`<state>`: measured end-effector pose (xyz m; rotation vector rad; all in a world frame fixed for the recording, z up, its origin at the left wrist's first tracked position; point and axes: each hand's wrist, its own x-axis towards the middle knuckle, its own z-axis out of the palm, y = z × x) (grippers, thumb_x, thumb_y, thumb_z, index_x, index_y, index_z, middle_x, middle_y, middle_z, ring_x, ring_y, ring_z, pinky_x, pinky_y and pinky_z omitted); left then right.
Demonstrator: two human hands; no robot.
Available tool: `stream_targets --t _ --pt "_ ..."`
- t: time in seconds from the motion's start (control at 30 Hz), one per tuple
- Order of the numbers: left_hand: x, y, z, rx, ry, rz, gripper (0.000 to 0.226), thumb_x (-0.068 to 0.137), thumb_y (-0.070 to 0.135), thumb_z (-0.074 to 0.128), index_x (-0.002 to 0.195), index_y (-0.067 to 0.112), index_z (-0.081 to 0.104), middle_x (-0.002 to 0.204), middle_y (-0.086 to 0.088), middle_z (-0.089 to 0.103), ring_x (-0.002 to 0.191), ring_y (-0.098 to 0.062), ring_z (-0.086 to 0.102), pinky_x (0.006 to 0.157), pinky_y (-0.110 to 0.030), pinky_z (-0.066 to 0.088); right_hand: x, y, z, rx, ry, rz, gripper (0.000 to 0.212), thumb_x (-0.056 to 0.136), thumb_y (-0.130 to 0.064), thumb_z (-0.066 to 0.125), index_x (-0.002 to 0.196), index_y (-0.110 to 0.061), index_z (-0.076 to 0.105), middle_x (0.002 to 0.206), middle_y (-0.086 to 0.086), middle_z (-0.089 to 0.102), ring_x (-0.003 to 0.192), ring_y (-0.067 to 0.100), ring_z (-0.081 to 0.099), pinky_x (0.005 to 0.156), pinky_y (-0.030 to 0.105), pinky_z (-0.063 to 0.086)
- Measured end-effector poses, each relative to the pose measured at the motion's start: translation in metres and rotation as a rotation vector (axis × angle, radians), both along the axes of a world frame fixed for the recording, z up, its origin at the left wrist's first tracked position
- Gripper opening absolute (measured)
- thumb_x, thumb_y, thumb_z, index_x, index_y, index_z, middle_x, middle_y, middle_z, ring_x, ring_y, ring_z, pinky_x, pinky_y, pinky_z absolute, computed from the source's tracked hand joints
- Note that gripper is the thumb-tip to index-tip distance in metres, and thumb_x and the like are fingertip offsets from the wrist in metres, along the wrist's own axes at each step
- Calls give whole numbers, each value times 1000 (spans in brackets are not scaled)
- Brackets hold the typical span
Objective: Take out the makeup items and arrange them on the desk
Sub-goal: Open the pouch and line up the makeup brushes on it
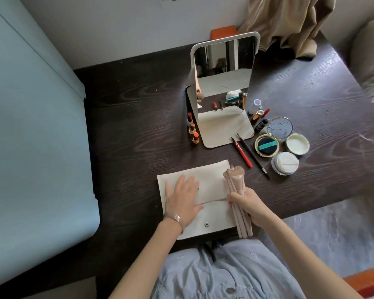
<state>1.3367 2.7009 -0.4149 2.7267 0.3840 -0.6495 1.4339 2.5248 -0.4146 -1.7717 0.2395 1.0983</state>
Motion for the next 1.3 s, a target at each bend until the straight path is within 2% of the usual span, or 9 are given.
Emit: stream_targets --t 0.13,0.2,0.33,0.53,1.0,1.1,1.17,1.23,1.3 --pt "-21 -6 -21 -7 110 -87 97 75 71 50 148 34 -4 156 11 -20 141 -21 -27 108 -61 -17 -3 1 -2 -13 -22 13 7 67 -9 59 68 -8 52 59 1 53 56 11 50 55 24 42" --pt "-16 -8 -25 -10 89 -96 100 74 72 51 148 35 -5 156 11 -20 141 -20 -28 108 -61 -17 -4 1 -1 -5 -36 16 10 61 -14 57 68 -9 52 60 0 53 56 9 50 55 22 42" --pt "8 -10 -27 24 100 -151 100 74 71 52 148 33 -3 157 8 -19 141 -23 -27 107 -62 -15 -2 7 -4 6 -49 41 7 77 0 57 74 -6 56 68 6 55 62 13 53 59 24 44" --pt "15 -8 -28 26 106 -94 99 75 70 52 148 35 -6 156 9 -21 141 -23 -27 107 -64 -12 1 17 -5 1 -66 95 7 78 1 57 84 -3 58 72 7 56 65 13 55 61 23 46" --pt "10 -11 -29 -13 94 -47 98 76 67 55 148 37 -5 155 10 -23 141 -23 -28 106 -67 -11 5 23 -6 -22 -72 164 14 80 3 54 76 -10 54 68 3 55 62 12 54 57 19 44" --pt "11 -8 -21 -104 12 38 68 83 50 58 143 37 28 159 8 1 145 -23 -14 112 -59 -8 5 25 -7 -4 -45 182 10 81 2 56 83 -8 58 72 5 57 67 14 56 63 24 47" --pt "11 -4 -17 -251 -143 202 39 86 35 59 125 31 56 147 5 38 143 -22 18 117 -41 10 6 28 -3 32 -38 215 8 81 0 60 85 -7 59 73 5 59 71 16 57 69 28 48" --pt "10 1 -8 -501 -242 471 23 87 22 61 108 21 69 121 2 62 119 -15 51 100 -18 33 6 36 4 76 -45 260 9 81 -2 64 83 -10 60 72 4 61 70 15 60 69 26 49" --pt "9 7 3 -751 -195 681 18 87 18 63 103 15 71 105 0 69 98 -9 60 81 -8 42 6 47 11 116 -48 302 11 80 -3 66 85 -11 62 73 2 64 69 12 62 65 22 49"
